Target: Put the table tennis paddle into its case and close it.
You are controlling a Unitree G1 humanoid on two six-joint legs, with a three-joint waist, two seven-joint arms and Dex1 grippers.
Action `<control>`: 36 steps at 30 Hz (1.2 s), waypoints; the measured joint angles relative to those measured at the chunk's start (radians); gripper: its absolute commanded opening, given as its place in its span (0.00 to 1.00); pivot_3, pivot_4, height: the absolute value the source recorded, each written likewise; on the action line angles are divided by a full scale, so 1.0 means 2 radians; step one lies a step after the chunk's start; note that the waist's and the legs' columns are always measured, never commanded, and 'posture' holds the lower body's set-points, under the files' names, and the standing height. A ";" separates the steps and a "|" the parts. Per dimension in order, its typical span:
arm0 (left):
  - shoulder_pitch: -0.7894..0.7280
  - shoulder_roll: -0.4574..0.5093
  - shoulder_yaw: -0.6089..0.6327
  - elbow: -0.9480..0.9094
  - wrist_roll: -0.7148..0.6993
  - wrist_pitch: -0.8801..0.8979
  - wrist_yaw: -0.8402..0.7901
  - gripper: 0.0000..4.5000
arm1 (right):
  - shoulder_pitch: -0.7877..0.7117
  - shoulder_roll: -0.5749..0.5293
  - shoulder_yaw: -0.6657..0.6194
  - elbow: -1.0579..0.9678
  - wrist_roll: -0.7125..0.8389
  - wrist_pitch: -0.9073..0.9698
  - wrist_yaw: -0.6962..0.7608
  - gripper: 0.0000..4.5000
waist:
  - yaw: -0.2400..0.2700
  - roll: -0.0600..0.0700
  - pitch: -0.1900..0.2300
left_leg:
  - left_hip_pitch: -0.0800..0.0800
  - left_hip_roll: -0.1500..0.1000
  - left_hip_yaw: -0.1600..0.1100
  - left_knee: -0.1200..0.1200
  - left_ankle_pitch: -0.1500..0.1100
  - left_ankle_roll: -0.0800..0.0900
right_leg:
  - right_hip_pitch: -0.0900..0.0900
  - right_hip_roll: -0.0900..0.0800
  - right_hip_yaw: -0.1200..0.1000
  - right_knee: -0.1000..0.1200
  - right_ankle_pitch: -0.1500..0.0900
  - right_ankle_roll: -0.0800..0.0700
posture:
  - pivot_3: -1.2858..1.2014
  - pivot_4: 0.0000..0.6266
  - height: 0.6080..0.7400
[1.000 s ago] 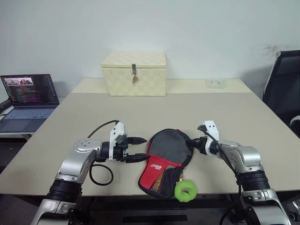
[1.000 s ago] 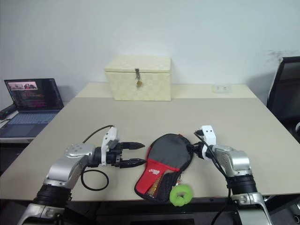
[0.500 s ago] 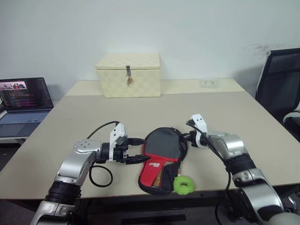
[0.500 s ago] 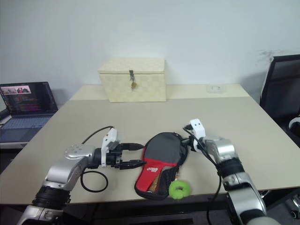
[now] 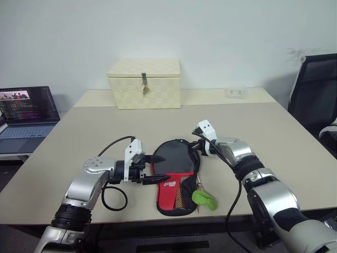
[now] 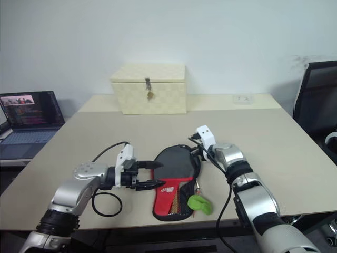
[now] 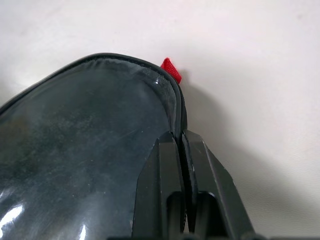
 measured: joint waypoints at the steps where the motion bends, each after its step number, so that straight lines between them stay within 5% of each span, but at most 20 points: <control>1: 0.000 0.000 0.000 0.000 0.000 0.000 0.000 0.87 | -0.001 0.001 -0.001 0.005 -0.003 -0.005 -0.001 0.01 | 0.000 0.000 0.000 | 0.000 0.000 0.000 0.000 0.000 0.000 | 0.000 0.000 0.000 0.000 0.000 0.000 | 0.52 0.24 1.00; 12: -0.045 -0.024 -0.030 0.068 0.027 -0.040 0.000 0.87 | -0.013 0.008 -0.037 -0.034 0.011 -0.003 -0.004 0.85 | 0.002 0.000 0.000 | 0.000 0.000 0.000 0.000 0.000 0.000 | 0.000 0.000 0.000 0.000 0.000 0.000 | 0.52 0.24 1.00; 18: -0.106 -0.049 -0.046 0.167 0.054 -0.099 -0.016 0.87 | 0.087 -0.040 -0.050 -0.319 0.071 0.133 0.020 0.85 | 0.014 0.000 0.000 | -0.001 -0.001 -0.002 0.000 0.000 0.000 | 0.000 0.000 -0.002 -0.001 0.000 0.000 | 0.52 0.24 1.00; 27: -0.195 -0.110 -0.084 0.399 0.142 -0.265 -0.028 0.87 | 0.317 -0.217 -0.071 -0.711 0.212 0.348 0.086 0.85 | 0.020 0.001 0.001 | -0.003 -0.001 -0.002 0.001 0.000 0.000 | 0.000 0.000 -0.003 -0.002 0.000 0.001 | 0.52 0.24 1.00; 36: -0.245 -0.149 -0.078 0.514 0.167 -0.328 -0.015 0.87 | 0.417 -0.313 -0.031 -0.853 0.265 0.352 0.107 0.85 | 0.015 0.000 0.001 | -0.003 -0.001 -0.002 0.002 0.000 0.000 | 0.000 0.001 -0.002 -0.002 -0.001 0.002 | 0.52 0.24 1.00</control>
